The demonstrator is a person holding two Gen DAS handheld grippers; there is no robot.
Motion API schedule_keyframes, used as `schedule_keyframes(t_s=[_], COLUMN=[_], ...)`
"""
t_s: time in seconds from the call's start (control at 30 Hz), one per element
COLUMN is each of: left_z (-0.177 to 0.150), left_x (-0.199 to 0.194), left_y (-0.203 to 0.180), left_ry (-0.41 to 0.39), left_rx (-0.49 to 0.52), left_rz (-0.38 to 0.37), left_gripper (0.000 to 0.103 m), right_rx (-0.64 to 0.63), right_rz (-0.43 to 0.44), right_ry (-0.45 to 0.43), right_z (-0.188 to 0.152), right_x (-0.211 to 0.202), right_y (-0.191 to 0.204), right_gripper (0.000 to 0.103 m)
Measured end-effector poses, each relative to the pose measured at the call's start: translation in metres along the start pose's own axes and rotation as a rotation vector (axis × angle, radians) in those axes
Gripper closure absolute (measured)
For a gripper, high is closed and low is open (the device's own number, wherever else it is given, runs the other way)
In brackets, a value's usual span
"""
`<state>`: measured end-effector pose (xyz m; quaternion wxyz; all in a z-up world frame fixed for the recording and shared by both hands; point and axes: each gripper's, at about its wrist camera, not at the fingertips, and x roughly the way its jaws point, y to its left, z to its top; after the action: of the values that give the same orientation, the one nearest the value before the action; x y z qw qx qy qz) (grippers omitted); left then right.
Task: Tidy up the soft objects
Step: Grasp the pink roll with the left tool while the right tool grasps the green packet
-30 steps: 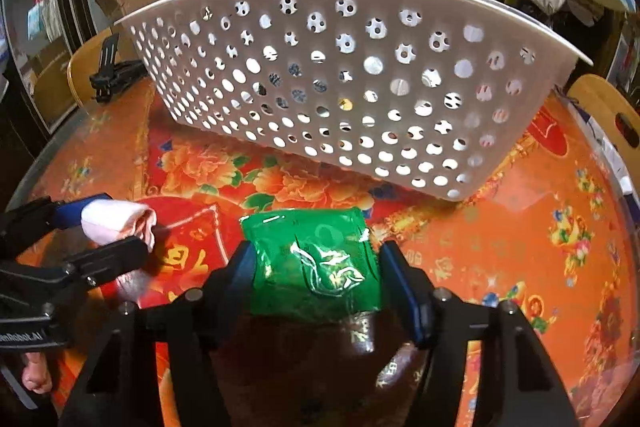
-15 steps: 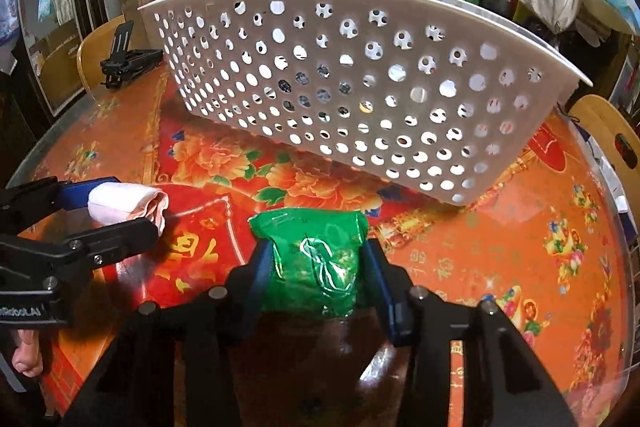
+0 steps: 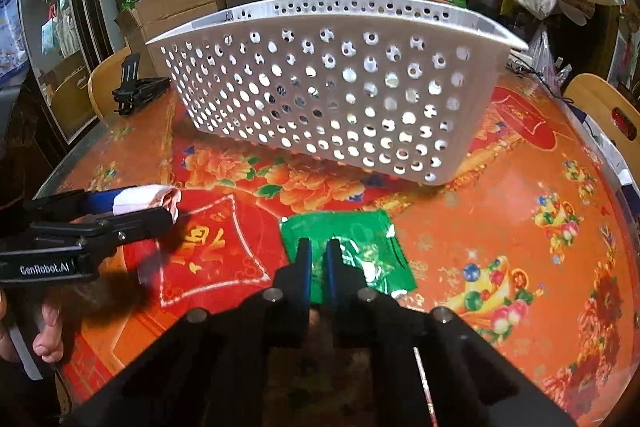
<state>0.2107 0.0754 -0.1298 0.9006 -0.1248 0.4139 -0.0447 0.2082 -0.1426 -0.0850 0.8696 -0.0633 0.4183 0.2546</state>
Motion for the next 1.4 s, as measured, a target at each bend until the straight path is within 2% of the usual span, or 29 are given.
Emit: schedule_keyframes(t_s=[0.07, 0.2, 0.27, 0.33, 0.37, 0.4, 0.43, 0.5, 0.6, 0.77, 0.87, 0.9, 0.93, 1.07, 1.13, 1.4], left_z=[0.000, 0.000, 0.000, 0.000, 0.000, 0.000, 0.000, 0.000, 0.000, 0.000, 0.000, 0.000, 0.000, 0.000, 0.000, 0.000], left_x=[0.000, 0.001, 0.001, 0.001, 0.001, 0.001, 0.001, 0.001, 0.001, 0.001, 0.001, 0.001, 0.001, 0.000, 0.000, -0.002], left_y=[0.000, -0.001, -0.001, -0.001, -0.001, -0.001, -0.002, -0.001, -0.001, -0.002, -0.001, -0.001, -0.001, -0.001, -0.001, 0.000], left_ry=[0.000, 0.002, 0.002, 0.002, 0.002, 0.004, 0.004, 0.005, 0.005, 0.006, 0.006, 0.006, 0.006, 0.006, 0.006, -0.006], left_rx=[0.000, 0.000, 0.000, 0.000, 0.001, 0.001, 0.002, 0.003, 0.002, 0.003, 0.002, 0.002, 0.002, 0.001, 0.000, -0.008], left_rz=[0.003, 0.003, 0.004, 0.002, 0.000, -0.002, -0.003, -0.006, -0.011, -0.022, -0.026, -0.027, -0.027, -0.030, -0.030, -0.038], left_gripper=[0.032, 0.032, 0.032, 0.032, 0.032, 0.032, 0.032, 0.031, 0.031, 0.031, 0.031, 0.031, 0.031, 0.031, 0.032, 0.032], right_rx=[0.002, -0.007, -0.008, 0.002, 0.005, 0.002, -0.007, -0.023, -0.024, -0.072, -0.074, -0.068, -0.063, -0.060, -0.045, 0.019], right_rz=[0.024, 0.014, 0.001, -0.019, -0.024, -0.026, -0.022, -0.016, -0.014, -0.052, -0.045, -0.051, -0.055, -0.033, -0.036, 0.006], right_ry=[0.020, 0.018, 0.015, 0.021, 0.021, 0.027, 0.036, 0.053, 0.083, 0.097, 0.093, 0.081, 0.076, 0.065, 0.056, -0.011], right_z=[-0.001, -0.003, -0.003, -0.001, 0.001, 0.003, 0.006, 0.009, 0.014, 0.017, 0.017, 0.018, 0.018, 0.016, 0.014, 0.001], right_x=[0.002, 0.000, -0.001, 0.001, 0.001, 0.003, 0.006, 0.012, 0.022, 0.031, 0.032, 0.030, 0.029, 0.025, 0.021, -0.008], right_y=[-0.004, -0.003, -0.004, -0.009, -0.011, -0.012, -0.012, -0.012, -0.013, -0.006, -0.006, -0.007, -0.008, -0.013, -0.016, -0.025], right_gripper=[0.097, 0.097, 0.091, 0.077, 0.073, 0.061, 0.043, 0.030, 0.029, 0.018, 0.025, 0.038, 0.045, 0.056, 0.065, 0.076])
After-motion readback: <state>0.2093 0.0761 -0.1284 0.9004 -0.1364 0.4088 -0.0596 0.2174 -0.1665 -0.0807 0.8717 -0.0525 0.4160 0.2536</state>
